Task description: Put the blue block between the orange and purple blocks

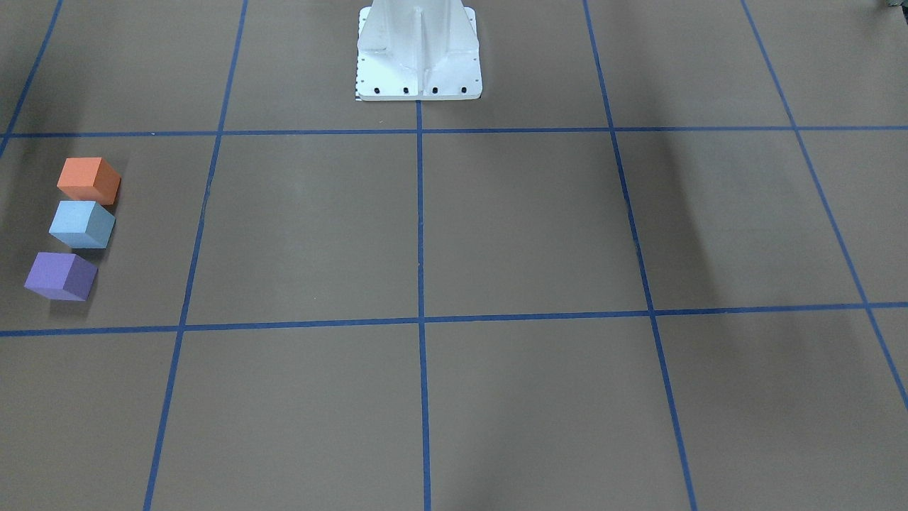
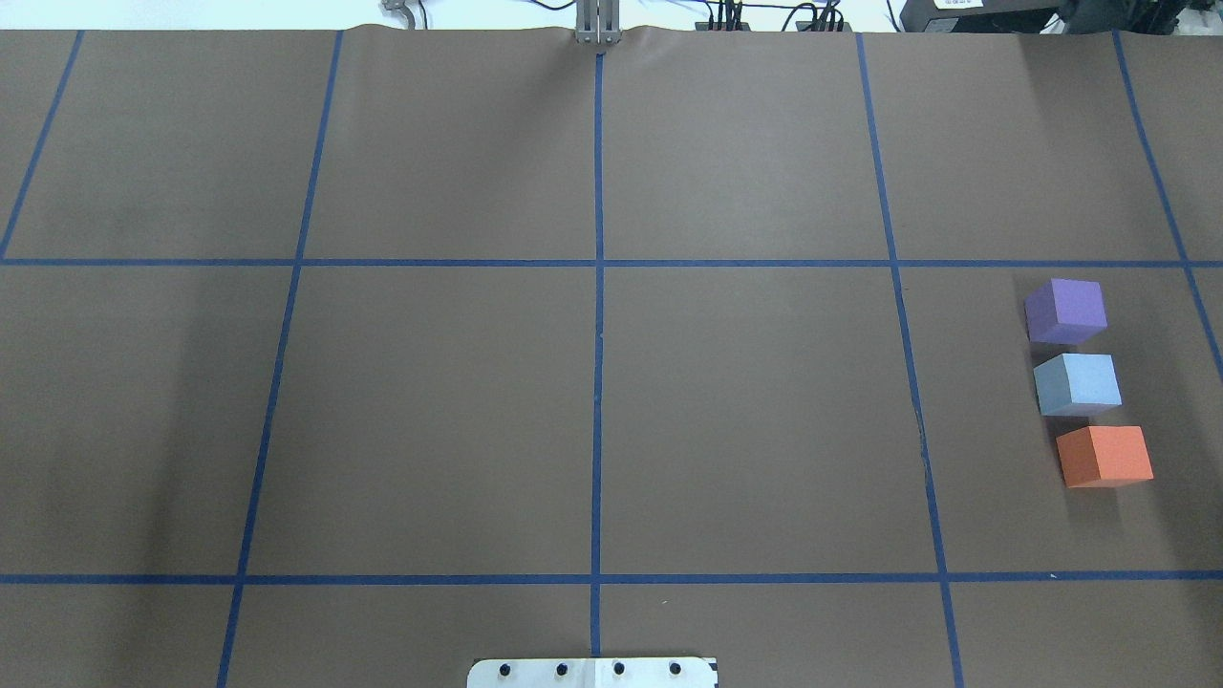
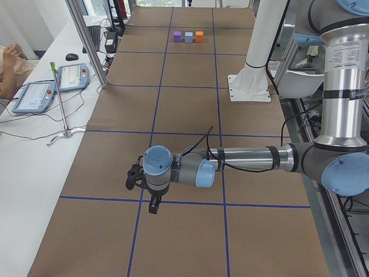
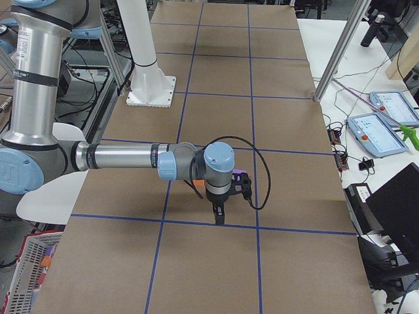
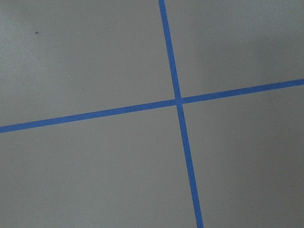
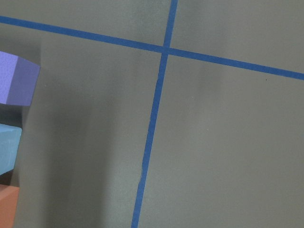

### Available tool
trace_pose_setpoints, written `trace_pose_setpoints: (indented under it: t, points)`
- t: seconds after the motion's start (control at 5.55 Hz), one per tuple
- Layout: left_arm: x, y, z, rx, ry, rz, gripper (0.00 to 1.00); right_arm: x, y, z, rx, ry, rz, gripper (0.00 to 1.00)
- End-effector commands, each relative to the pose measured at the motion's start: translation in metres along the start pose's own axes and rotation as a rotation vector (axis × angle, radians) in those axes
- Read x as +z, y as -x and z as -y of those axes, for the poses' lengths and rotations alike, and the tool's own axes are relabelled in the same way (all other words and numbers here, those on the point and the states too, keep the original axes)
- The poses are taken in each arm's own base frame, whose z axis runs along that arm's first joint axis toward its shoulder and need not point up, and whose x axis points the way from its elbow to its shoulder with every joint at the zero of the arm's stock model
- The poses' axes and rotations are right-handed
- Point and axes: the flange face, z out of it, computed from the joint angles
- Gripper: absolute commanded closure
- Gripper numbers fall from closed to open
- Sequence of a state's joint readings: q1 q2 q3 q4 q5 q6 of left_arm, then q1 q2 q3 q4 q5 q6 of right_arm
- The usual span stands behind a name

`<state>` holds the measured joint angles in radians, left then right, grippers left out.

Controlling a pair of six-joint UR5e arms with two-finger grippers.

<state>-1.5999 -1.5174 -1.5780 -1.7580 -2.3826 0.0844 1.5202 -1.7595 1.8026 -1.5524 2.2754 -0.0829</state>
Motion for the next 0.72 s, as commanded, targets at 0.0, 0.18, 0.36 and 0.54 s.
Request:
trace_pose_setpoints:
  t: [0.0,0.18,0.36,0.54]
  points:
    - [-0.0014,-0.001,0.0026,0.003,-0.003,0.002,0.0,-0.0028,0.0024,0.0008,-0.005,-0.006,0.001,0.0]
    - [-0.0018,-0.0014,0.0035,0.005,-0.004,0.002,0.0,-0.0039,0.0034,0.0011,-0.007,-0.008,0.0,0.0]
    - [-0.0023,0.0,0.0039,0.01,-0.008,0.022,0.0,-0.004,0.0036,0.0011,-0.007,-0.008,0.002,0.0]
    - [-0.0027,0.0022,0.0018,0.027,-0.024,0.05,0.0,-0.0051,0.0044,0.0022,-0.01,-0.012,0.002,0.0]
